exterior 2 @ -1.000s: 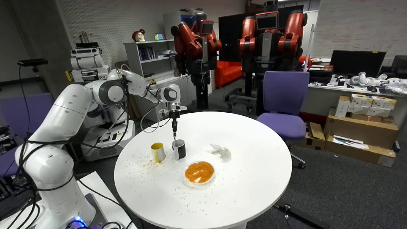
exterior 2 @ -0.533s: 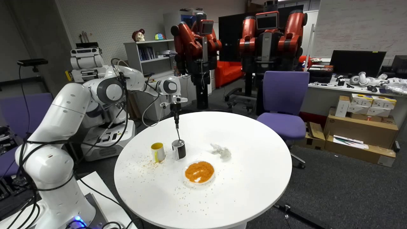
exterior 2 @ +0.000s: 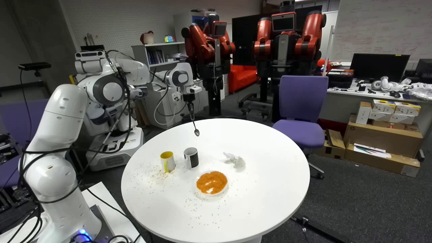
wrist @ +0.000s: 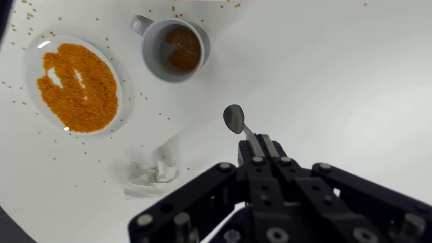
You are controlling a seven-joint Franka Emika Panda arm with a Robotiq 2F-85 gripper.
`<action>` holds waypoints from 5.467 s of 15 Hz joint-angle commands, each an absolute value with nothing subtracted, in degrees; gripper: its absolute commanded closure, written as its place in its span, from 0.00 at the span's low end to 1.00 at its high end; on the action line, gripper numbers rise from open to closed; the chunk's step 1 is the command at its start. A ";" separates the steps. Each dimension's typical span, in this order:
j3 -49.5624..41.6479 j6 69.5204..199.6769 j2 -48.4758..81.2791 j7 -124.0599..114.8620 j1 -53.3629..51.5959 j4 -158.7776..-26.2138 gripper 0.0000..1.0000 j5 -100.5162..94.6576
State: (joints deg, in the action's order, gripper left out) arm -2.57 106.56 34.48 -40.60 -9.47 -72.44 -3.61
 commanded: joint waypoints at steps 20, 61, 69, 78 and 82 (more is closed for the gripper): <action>-1.04 68.03 27.74 0.82 -1.55 -85.88 1.00 -14.37; -0.66 119.39 11.32 -9.23 0.06 -128.08 1.00 -46.36; 0.58 116.79 21.58 -6.73 -1.92 -119.06 1.00 -41.28; -0.01 115.15 28.54 -2.20 -2.95 -110.80 1.00 -36.97; 0.05 113.53 30.39 0.03 -2.92 -108.06 1.00 -35.49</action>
State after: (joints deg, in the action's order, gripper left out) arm 0.50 116.55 28.95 -3.14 -2.38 -111.40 -37.53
